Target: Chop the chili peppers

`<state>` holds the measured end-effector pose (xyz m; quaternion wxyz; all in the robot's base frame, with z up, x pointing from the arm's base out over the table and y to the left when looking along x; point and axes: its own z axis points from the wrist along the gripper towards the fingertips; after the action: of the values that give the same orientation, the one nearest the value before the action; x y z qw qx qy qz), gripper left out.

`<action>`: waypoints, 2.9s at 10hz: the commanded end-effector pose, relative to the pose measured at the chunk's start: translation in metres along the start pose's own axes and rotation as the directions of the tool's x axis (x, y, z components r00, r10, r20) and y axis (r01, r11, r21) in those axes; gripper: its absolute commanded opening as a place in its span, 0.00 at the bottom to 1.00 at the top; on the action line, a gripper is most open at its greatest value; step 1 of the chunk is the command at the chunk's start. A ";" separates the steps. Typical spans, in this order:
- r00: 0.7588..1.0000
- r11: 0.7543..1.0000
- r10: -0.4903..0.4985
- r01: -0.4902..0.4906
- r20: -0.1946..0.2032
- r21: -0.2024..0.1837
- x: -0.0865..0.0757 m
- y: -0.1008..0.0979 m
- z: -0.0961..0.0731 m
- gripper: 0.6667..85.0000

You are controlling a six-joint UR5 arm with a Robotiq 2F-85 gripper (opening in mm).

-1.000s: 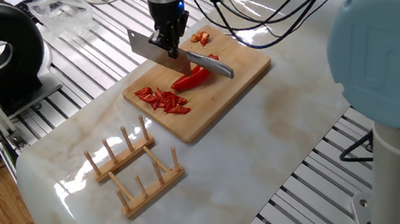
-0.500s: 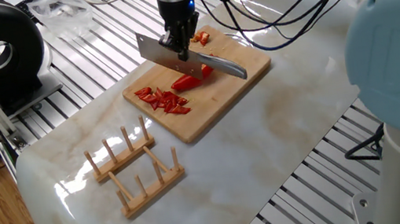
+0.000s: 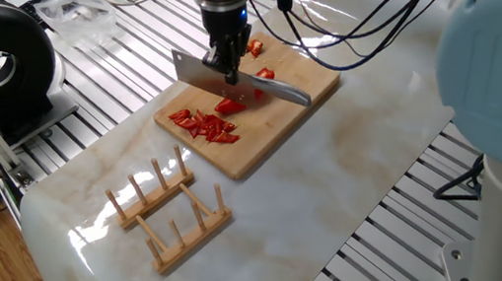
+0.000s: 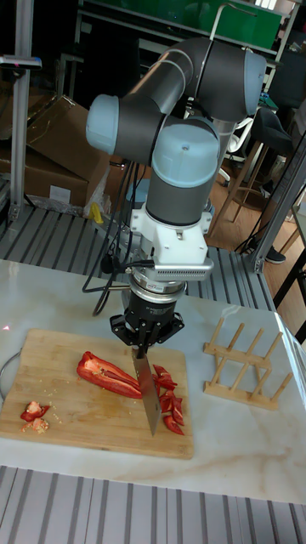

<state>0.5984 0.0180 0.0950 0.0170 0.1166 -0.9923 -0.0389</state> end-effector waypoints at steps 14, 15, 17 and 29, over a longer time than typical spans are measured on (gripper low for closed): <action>1.000 1.000 -0.013 0.013 -0.024 0.004 -0.002 -0.001 0.002 0.01; 1.000 1.000 -0.013 0.013 -0.025 0.002 -0.002 -0.001 0.002 0.01; 0.999 1.000 -0.016 0.016 -0.028 0.005 -0.002 -0.001 0.002 0.01; 0.999 0.999 -0.032 0.032 0.002 -0.011 -0.018 0.007 -0.003 0.01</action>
<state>0.6090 0.0223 0.0958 0.0221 0.1353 -0.9898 -0.0383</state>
